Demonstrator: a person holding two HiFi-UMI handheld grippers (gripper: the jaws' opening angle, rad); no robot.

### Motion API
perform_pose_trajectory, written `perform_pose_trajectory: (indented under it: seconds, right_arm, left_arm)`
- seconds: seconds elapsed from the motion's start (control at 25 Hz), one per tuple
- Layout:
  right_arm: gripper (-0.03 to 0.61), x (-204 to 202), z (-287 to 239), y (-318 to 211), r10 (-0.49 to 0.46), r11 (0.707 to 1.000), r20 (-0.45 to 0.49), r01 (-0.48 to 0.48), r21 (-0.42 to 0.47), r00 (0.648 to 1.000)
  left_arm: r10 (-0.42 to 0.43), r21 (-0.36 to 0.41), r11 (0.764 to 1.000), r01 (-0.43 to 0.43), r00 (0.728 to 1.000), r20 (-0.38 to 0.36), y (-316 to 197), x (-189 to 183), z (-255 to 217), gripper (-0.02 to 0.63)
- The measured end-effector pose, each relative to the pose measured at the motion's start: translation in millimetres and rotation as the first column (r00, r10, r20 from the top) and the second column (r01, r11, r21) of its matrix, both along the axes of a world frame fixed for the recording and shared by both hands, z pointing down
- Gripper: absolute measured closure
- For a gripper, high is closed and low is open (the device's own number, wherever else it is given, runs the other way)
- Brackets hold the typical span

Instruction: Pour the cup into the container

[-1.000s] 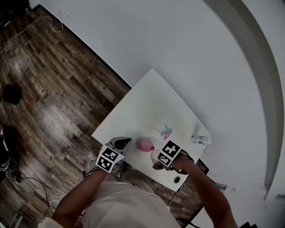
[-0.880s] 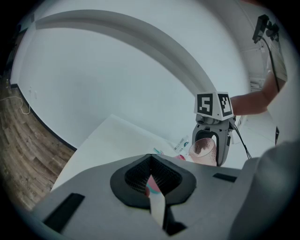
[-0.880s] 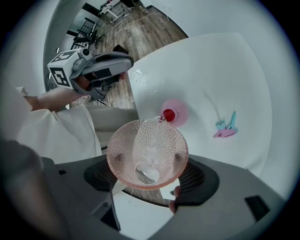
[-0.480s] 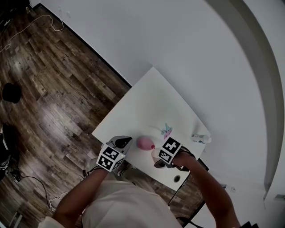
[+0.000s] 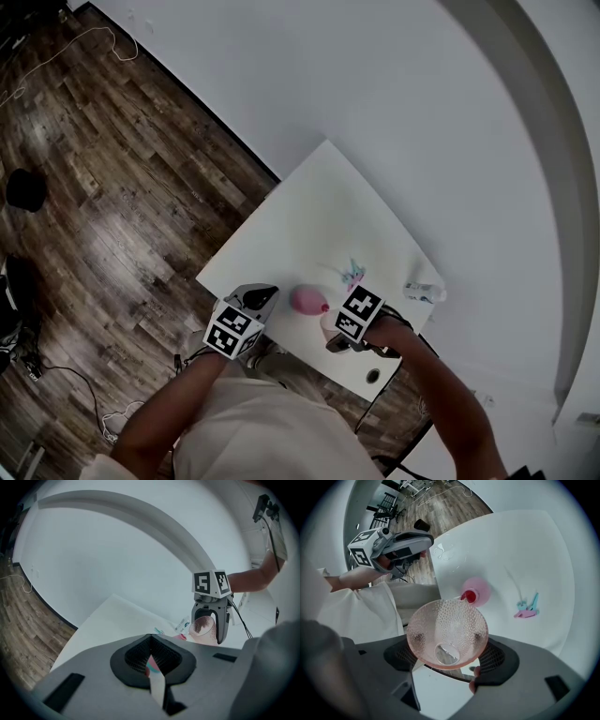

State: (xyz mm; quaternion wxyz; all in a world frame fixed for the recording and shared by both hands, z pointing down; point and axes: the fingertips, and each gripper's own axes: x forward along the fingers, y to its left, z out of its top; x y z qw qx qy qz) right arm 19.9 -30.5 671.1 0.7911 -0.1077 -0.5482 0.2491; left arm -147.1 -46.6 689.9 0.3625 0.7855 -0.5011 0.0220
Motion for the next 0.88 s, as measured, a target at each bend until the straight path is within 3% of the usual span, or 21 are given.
perform_pose_trajectory:
  seconds: [0.88]
  right_arm:
    - [0.215, 4.4, -2.0, -2.8, -0.024, 0.999, -0.047, 0.022, -0.033, 0.999]
  left_arm:
    - [-0.016, 0.001, 1.000, 0.016, 1.000, -0.001, 2.1, -5.3, 2.4, 0.603]
